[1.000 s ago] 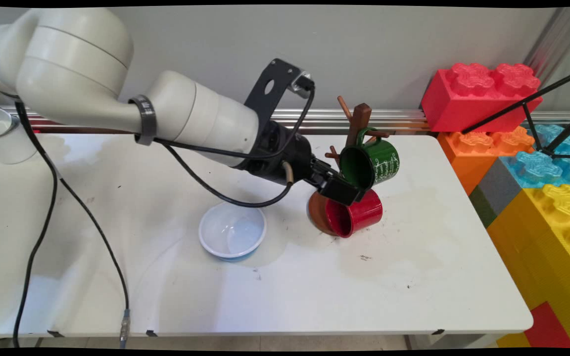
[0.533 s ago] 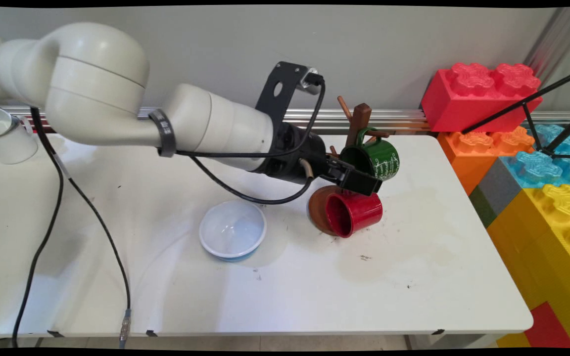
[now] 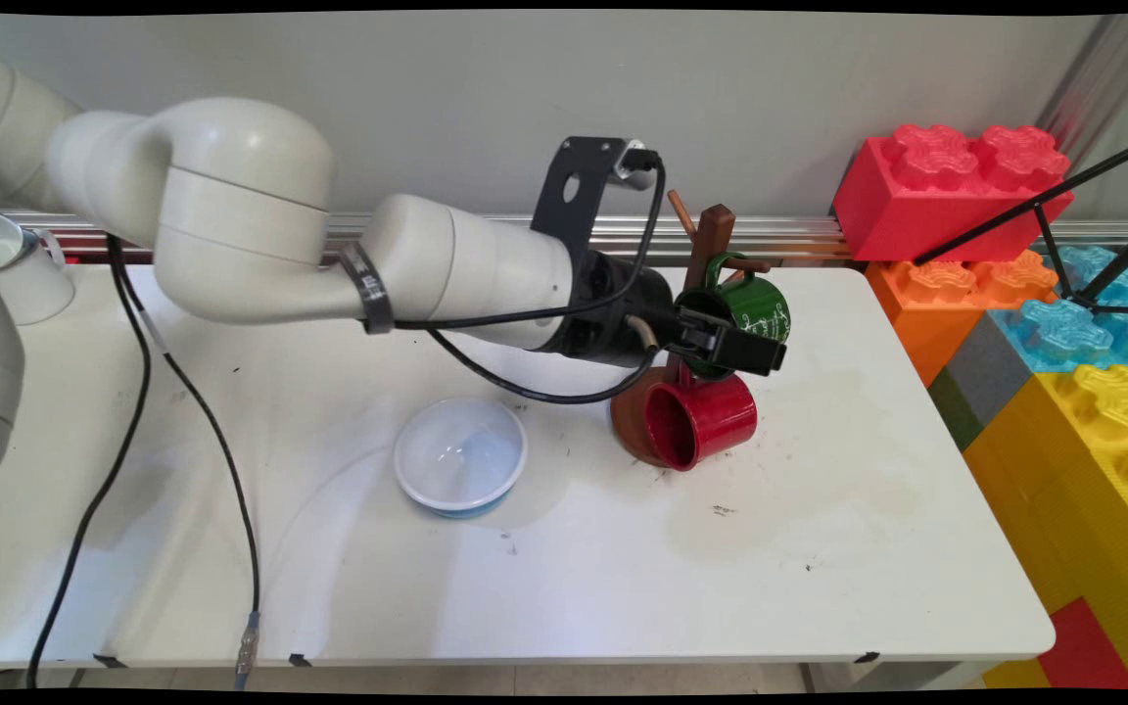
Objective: Pick up the green mug from the rack
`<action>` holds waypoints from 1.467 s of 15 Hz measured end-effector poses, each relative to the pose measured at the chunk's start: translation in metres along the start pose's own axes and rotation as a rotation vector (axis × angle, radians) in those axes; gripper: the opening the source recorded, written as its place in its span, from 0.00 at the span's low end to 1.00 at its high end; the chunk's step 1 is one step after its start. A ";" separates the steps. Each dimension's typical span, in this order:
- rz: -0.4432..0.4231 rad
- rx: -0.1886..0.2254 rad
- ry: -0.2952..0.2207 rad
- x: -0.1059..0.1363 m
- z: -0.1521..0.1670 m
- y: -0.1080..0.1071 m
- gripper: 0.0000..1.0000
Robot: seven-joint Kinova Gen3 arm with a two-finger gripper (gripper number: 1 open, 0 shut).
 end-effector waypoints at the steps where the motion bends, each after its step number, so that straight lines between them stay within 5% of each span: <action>1: -0.011 -0.003 0.008 -0.001 0.003 0.000 1.00; 20: -0.109 0.003 0.080 -0.007 0.029 -0.001 1.00; 21: -0.112 0.005 0.081 -0.008 0.029 -0.002 0.00; 22: -0.114 0.007 0.083 -0.008 0.028 -0.002 0.00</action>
